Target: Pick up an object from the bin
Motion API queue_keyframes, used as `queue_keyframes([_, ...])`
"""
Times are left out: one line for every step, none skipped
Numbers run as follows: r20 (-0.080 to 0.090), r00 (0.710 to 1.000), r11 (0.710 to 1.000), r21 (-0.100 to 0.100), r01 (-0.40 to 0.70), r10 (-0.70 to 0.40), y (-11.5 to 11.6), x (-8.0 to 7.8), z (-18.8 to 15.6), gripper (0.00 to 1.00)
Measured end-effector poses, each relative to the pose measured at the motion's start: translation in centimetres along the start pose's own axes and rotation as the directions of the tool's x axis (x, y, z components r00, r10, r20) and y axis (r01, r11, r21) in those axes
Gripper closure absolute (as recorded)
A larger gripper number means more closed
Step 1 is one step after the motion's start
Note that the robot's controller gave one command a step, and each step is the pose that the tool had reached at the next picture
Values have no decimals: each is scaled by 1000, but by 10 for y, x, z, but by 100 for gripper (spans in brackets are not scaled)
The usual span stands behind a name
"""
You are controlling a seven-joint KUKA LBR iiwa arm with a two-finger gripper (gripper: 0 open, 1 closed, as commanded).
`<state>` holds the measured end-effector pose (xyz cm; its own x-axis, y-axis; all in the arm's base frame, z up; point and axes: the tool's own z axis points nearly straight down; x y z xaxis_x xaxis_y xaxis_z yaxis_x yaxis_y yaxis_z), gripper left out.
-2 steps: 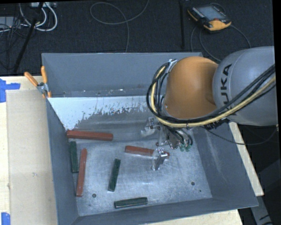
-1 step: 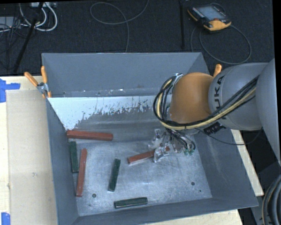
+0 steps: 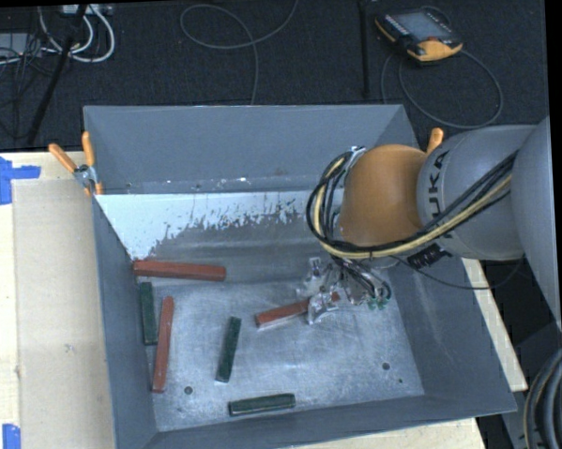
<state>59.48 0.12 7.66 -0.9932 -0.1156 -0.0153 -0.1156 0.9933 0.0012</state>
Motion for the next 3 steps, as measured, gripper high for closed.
queue_keyframes([-1, 1000, 1000, 0, -1, 1, 0, 1, -2, 100])
queue_keyframes([-11, 997, 997, 1, 78, -78, 5, -14, -38, 100])
queue_keyframes([-14, 1000, 1000, 0, 17, -17, 2, 17, -151, 100])
